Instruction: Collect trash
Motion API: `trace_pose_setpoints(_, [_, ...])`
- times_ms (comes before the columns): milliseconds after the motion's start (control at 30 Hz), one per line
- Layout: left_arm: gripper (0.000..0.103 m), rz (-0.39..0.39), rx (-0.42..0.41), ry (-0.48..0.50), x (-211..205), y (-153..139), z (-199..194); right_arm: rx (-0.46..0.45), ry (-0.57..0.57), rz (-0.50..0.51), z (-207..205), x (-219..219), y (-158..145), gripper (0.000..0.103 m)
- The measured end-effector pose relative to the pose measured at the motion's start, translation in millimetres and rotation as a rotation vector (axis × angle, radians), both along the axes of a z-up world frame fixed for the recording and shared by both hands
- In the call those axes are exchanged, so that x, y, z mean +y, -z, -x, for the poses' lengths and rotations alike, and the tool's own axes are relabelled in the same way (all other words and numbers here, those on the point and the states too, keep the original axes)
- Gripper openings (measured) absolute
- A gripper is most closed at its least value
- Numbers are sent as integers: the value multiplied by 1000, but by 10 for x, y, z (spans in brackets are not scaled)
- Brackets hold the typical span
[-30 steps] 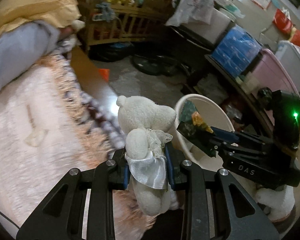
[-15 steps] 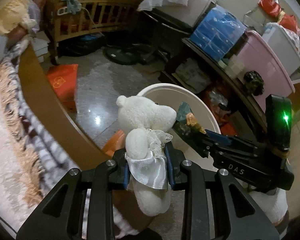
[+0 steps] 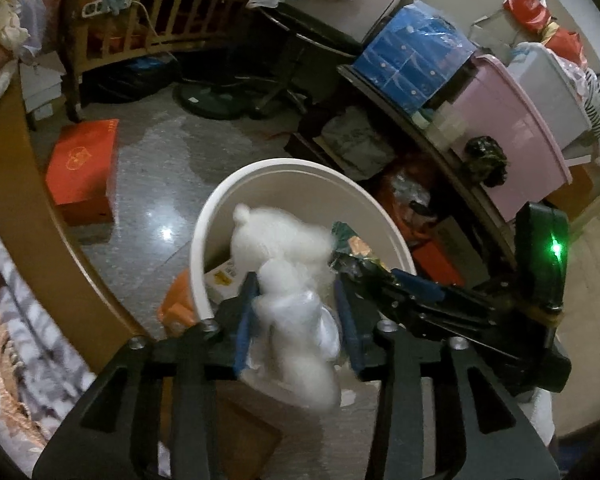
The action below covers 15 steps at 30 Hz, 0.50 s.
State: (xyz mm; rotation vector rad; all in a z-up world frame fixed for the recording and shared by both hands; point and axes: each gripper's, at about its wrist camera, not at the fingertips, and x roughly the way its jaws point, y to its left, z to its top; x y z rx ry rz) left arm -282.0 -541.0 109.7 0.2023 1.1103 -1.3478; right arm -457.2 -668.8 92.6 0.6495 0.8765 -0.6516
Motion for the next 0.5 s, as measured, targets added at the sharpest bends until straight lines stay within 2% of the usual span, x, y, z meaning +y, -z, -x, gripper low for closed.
trace_pose_setpoints(33, [49,11,2,2,8,-7,4,-5,1,-2,14,0,0,47])
trace_pose_setpoints(100, [59,26,0,-7,37,-18,-2,-6,6,0,35,12,-3,56])
trace_pose_setpoints(167, [60,25,-2,-19,67,-21,-21,-16,13,0,55,22,-10,63])
trace_pose_setpoints(233, [60,14,-14,-27,97,-26,-31,-28,15,0,62,49,-22,63])
trace_pose_setpoints(367, [60,2,-91,-68,232,-80,-26,-76,13,17,98,137,-96,64])
trace_pose_setpoints(500, [60,26,-176,-107,405,-180,10,-104,15,77,112,286,-220,64])
